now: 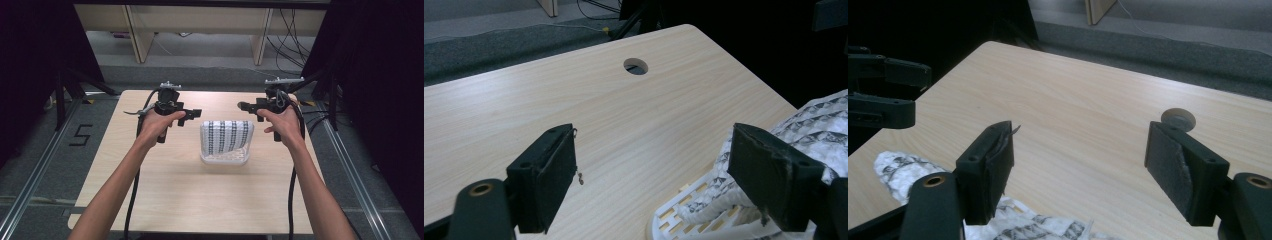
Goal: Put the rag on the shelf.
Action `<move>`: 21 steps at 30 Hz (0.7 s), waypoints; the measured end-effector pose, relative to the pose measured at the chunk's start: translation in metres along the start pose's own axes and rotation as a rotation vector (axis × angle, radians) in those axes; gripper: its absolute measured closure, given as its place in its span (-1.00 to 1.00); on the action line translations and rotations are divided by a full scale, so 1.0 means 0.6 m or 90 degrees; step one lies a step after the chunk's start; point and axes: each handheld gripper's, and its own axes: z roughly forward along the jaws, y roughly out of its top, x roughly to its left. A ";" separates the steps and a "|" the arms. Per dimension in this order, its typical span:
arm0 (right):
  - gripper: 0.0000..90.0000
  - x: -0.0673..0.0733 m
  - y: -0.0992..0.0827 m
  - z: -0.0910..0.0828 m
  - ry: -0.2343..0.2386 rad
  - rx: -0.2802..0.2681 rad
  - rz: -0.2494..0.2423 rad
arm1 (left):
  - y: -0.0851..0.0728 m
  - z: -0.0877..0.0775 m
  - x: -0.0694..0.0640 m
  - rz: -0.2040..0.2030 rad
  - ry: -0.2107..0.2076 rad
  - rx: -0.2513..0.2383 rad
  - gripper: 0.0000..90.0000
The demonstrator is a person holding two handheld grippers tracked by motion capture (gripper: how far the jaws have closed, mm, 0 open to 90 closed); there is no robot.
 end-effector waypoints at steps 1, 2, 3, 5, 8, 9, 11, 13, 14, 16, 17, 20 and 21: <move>-0.36 0.000 0.000 0.000 0.000 0.000 0.000 | 0.000 0.000 0.000 0.000 0.000 0.000 -0.59; -0.36 0.004 0.001 -0.006 0.002 0.000 -0.001 | -0.002 -0.004 -0.001 -0.001 -0.001 -0.001 -0.59; -0.36 0.004 0.001 -0.007 0.005 -0.006 -0.018 | -0.003 -0.005 -0.002 -0.003 -0.005 -0.003 -0.59; -0.36 0.007 0.001 -0.009 0.006 -0.003 -0.005 | -0.005 -0.008 -0.003 0.003 -0.004 0.001 -0.60; -0.36 0.013 0.000 -0.015 0.013 -0.011 -0.021 | -0.011 -0.015 -0.008 0.008 -0.008 -0.002 -0.61; -0.36 0.016 0.000 -0.017 0.011 -0.008 -0.016 | -0.013 -0.015 -0.009 0.003 -0.010 -0.006 -0.61; -0.36 0.019 0.000 -0.019 0.014 -0.012 -0.022 | -0.015 -0.017 -0.009 0.009 -0.009 -0.002 -0.62; -0.36 0.023 -0.001 -0.022 0.017 -0.013 -0.023 | -0.021 -0.020 -0.011 0.007 -0.008 -0.008 -0.63; -0.37 0.023 -0.001 -0.024 0.018 -0.017 -0.030 | -0.022 -0.023 -0.010 0.013 -0.012 -0.003 -0.63; -0.37 0.025 -0.001 -0.027 0.019 -0.016 -0.035 | -0.025 -0.026 -0.011 0.013 -0.009 -0.004 -0.63; -0.37 0.027 -0.002 -0.028 0.022 -0.015 -0.035 | -0.027 -0.028 -0.010 0.013 -0.010 -0.005 -0.63; -0.37 0.030 -0.004 -0.031 0.023 -0.018 -0.039 | -0.032 -0.031 -0.008 0.012 -0.006 -0.007 -0.63; -0.37 0.030 -0.005 -0.032 0.023 -0.017 -0.040 | -0.032 -0.031 -0.008 0.012 -0.006 -0.007 -0.63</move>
